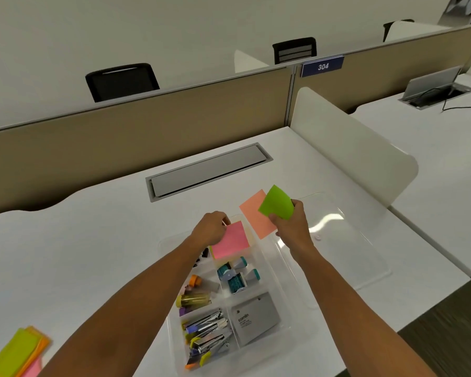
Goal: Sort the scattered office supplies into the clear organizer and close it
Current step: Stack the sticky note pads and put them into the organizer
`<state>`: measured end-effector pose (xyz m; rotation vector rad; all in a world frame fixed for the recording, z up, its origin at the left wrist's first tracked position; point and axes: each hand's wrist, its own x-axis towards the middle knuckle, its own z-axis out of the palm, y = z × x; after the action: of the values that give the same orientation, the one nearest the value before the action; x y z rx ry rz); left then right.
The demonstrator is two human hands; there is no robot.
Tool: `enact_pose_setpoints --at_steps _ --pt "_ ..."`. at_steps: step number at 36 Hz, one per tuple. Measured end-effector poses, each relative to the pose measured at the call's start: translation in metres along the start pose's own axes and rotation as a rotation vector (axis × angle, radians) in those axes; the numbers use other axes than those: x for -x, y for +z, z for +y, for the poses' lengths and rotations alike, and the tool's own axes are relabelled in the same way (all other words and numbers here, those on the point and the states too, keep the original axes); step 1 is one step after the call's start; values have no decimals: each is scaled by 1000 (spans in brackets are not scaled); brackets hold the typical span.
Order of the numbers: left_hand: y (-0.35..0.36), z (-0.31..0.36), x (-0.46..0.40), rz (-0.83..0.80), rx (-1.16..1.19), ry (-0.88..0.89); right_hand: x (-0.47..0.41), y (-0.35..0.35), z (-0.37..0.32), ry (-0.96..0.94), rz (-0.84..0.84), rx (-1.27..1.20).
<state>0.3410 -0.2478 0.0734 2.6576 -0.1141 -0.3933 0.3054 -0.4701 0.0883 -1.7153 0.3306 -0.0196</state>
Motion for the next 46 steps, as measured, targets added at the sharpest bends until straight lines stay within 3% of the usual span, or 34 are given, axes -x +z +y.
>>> enact_pose_setpoints --at_steps 10,18,27,38,46 --pt "5 -11 12 119 -68 -78 -2 3 1 -11 -75 34" --pt "-5 -10 19 261 230 -89 -5 10 1 -34 -144 95" --pt "-9 4 34 145 577 -15 -13 23 -11 -119 -297 308" --pt "-5 -1 45 230 684 -11 -16 30 -16 -181 -294 335" --pt "2 0 47 367 850 -139 -18 32 -23 -246 -149 182"
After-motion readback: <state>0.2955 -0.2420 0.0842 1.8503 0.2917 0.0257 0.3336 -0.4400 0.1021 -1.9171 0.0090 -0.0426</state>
